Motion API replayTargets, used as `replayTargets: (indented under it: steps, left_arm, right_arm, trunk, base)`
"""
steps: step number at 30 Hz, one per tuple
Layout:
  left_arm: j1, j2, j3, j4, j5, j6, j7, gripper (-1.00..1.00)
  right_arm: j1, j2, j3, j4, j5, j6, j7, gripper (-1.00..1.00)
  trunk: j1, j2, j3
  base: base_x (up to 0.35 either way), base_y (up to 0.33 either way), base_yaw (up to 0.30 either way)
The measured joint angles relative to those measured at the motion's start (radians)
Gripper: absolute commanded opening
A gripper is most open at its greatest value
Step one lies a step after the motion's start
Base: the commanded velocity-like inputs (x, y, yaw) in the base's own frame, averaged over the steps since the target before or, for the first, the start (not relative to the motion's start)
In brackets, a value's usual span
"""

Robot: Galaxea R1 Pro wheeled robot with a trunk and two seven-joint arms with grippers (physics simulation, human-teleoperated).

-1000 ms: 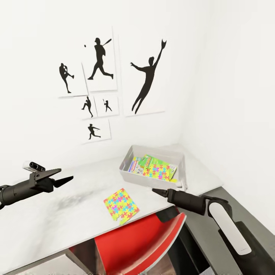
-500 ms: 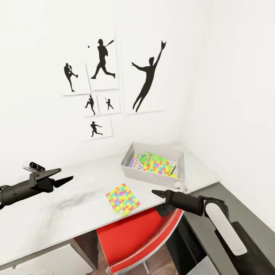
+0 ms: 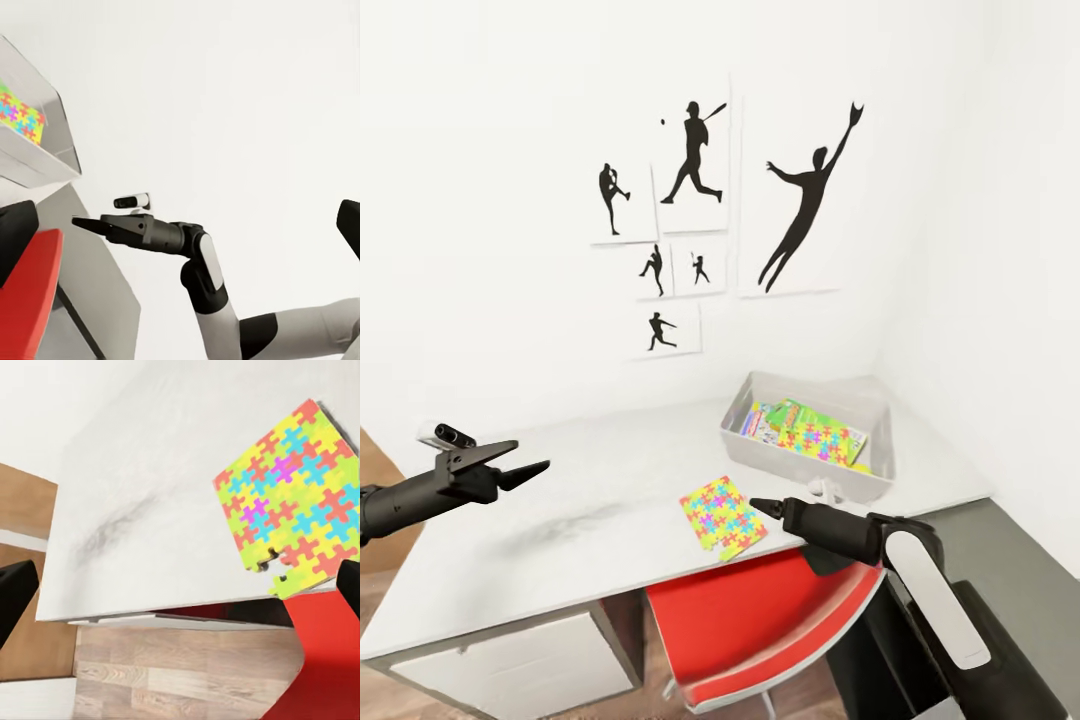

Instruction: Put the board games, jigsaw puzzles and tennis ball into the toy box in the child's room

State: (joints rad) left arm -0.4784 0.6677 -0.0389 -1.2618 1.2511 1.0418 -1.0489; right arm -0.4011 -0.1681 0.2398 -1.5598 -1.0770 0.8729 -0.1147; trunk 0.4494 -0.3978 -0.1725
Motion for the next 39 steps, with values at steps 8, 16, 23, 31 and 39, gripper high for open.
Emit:
replayTargets:
  steps: [8,16,23,31,39]
  left_arm:
    - [0.000,0.000,0.005,0.013,0.000,-0.002,0.000,1.00]
    - [0.000,-0.001,0.005,0.015,0.000,-0.004,0.001,1.00]
    - [0.000,-0.001,0.006,0.017,0.000,-0.004,0.001,1.00]
    - [0.000,0.000,0.007,0.030,0.000,-0.003,0.000,1.00]
    - [-0.001,-0.001,0.010,0.035,0.000,-0.002,0.000,1.00]
  right_arm:
    - [0.000,0.001,-0.003,0.001,0.001,-0.001,-0.001,1.00]
    - [0.000,-0.001,-0.014,0.001,0.001,-0.002,-0.001,1.00]
    - [0.000,0.000,-0.009,0.000,0.002,-0.003,-0.038,1.00]
    - [0.000,0.004,-0.004,-0.001,0.000,-0.002,-0.146,1.00]
    - [-0.033,0.110,0.003,-0.001,-0.007,0.030,-0.435,1.00]
  trunk:
    - [0.000,0.000,-0.006]
    - [0.000,0.000,-0.009]
    - [0.000,0.000,-0.009]
    - [0.000,0.000,-0.009]
    - [0.000,0.000,-0.009]
  base:
    - [0.000,0.051,0.269]
    - [0.000,0.121,0.078]
    - [0.000,0.004,0.002]
    - [0.000,0.064,0.000]
    - [0.000,0.009,0.000]
